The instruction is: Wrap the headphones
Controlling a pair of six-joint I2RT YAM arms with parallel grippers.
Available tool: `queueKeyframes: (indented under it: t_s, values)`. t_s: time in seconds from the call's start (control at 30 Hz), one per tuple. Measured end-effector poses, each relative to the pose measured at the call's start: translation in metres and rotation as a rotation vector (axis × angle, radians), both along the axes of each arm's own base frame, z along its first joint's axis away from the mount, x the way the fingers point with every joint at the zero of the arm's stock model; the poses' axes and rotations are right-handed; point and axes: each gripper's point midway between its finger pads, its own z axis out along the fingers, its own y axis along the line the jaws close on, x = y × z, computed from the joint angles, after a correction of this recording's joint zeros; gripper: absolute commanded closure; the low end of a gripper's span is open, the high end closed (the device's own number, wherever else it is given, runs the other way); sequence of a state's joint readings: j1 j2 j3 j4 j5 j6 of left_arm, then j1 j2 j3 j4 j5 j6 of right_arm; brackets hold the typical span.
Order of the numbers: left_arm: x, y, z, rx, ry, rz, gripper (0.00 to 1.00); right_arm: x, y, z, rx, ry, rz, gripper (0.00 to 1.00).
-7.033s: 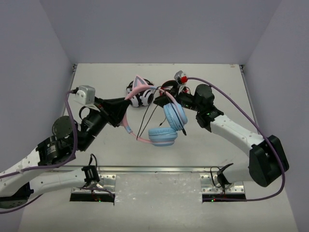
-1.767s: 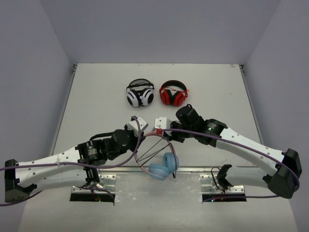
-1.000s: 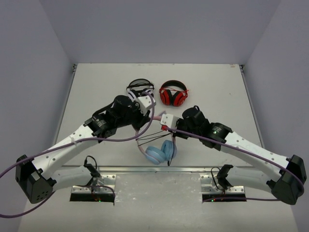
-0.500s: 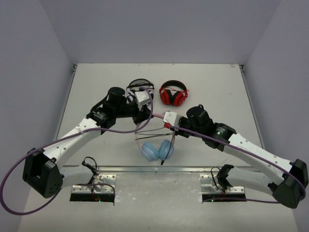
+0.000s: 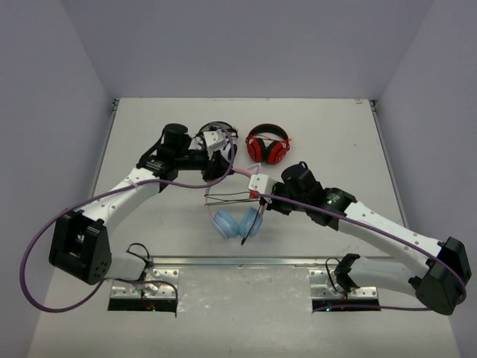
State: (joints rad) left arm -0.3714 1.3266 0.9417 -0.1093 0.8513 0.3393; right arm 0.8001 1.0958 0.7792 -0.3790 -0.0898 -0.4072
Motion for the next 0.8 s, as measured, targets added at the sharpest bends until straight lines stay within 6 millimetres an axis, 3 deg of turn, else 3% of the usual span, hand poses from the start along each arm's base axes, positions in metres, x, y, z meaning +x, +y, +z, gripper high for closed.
queueKeyframes:
  t_s: [0.13,0.2,0.33,0.37,0.4,0.63,0.8]
  values:
    - [0.008,-0.005,-0.005,0.006,0.007,-0.02,0.99,0.001,0.0,-0.001,0.002,0.005,-0.011,0.71]
    - [0.009,-0.006,-0.012,0.014,0.019,-0.032,0.99,0.003,-0.002,0.0,0.0,0.002,-0.026,0.6]
    - [0.01,-0.005,-0.03,0.027,0.058,-0.055,0.99,0.011,-0.011,-0.001,-0.003,-0.001,-0.079,0.55]
    - [0.011,-0.004,-0.035,0.029,0.071,-0.061,0.99,0.013,-0.013,-0.001,0.001,0.008,-0.098,0.37]
    - [0.012,-0.004,-0.04,0.031,0.085,-0.066,0.99,0.014,-0.014,-0.002,0.007,0.019,-0.115,0.01]
    - [0.017,0.01,-0.076,0.047,0.168,-0.084,0.99,0.02,-0.034,-0.014,-0.01,0.065,-0.254,0.01]
    - [0.024,0.021,-0.091,0.04,0.206,-0.112,0.99,0.027,-0.051,-0.005,0.056,0.09,-0.398,0.01]
